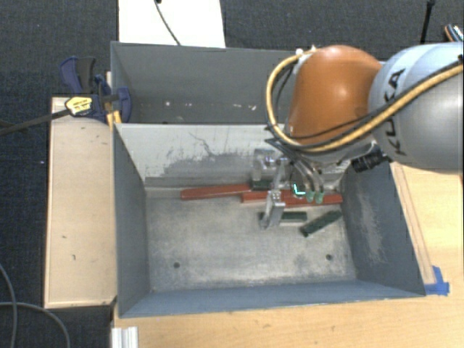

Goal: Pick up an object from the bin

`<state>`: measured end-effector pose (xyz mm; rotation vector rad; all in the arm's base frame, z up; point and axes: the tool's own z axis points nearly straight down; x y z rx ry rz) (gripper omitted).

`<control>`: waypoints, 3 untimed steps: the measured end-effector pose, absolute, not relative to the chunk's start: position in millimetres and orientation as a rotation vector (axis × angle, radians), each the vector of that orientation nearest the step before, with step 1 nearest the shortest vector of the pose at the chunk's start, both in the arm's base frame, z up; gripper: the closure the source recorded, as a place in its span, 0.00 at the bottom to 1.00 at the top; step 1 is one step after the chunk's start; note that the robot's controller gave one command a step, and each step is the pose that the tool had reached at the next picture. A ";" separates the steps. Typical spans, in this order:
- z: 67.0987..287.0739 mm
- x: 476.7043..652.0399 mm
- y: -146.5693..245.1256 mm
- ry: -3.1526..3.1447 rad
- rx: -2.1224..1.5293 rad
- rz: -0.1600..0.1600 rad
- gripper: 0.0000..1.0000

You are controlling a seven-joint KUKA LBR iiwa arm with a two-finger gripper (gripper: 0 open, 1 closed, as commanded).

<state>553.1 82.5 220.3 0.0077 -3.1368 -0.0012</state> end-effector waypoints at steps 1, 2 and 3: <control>183.4 568.1 -5.0 -3.119 0.376 0.003 0.00; 66.4 581.5 -21.0 -3.109 0.432 -0.003 0.00; 74.5 585.2 -20.4 -3.121 0.428 -0.001 1.00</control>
Offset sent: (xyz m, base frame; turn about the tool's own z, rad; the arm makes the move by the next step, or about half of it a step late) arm 0.0146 -0.0848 -0.0367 -0.2391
